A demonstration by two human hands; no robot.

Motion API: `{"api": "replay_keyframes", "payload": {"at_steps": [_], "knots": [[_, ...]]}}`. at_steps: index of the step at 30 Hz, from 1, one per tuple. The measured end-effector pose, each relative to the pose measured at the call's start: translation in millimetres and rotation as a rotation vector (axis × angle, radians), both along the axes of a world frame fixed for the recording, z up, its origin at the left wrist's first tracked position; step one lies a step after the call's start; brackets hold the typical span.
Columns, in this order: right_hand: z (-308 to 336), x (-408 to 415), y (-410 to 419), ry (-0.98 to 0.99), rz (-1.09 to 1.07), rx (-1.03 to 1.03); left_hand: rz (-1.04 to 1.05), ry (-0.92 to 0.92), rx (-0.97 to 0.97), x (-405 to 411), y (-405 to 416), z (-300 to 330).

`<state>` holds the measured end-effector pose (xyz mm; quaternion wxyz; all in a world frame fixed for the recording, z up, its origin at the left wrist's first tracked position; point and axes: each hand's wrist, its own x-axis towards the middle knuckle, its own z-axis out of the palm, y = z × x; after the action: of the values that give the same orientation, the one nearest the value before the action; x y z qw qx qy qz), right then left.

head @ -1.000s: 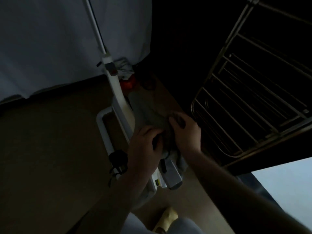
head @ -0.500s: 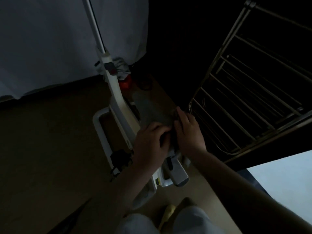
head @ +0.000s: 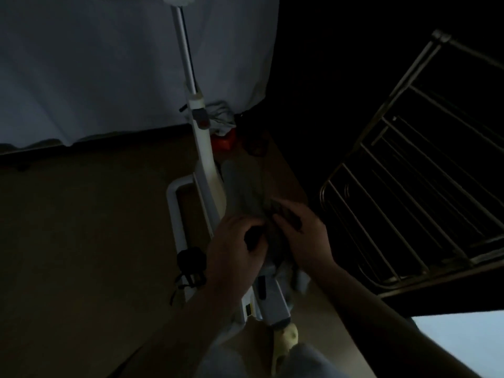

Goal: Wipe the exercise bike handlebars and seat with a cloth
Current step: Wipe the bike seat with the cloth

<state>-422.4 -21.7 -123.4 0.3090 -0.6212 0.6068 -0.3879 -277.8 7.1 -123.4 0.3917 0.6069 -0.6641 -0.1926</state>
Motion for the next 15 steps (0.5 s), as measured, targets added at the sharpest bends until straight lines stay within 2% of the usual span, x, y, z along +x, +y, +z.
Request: {"api": "replay_keyframes", "payload": {"at_steps": [2,6,8,12,15], "knots": [[-2.4,-7.6,-0.9,0.017,0.056,-0.019,0.037,-0.036,0.003,-5.9,-2.7,0.8],[-6.1,-12.2,-56.0,-0.024,0.176,0.187,0.162,-0.034,0.035,-19.4,-10.2,0.0],[-9.8,-14.2,-53.0,0.003,0.180,0.198,0.216,-0.054,0.017,-24.6,-9.8,-2.1],[-3.8,-21.8,-52.3,0.042,0.269,0.158,0.241,-0.126,-0.012,-28.6,-7.0,-2.9],[3.8,-6.4,-84.0,0.021,0.319,0.266,0.228,-0.122,0.009,-29.2,-6.8,-2.4]]}}
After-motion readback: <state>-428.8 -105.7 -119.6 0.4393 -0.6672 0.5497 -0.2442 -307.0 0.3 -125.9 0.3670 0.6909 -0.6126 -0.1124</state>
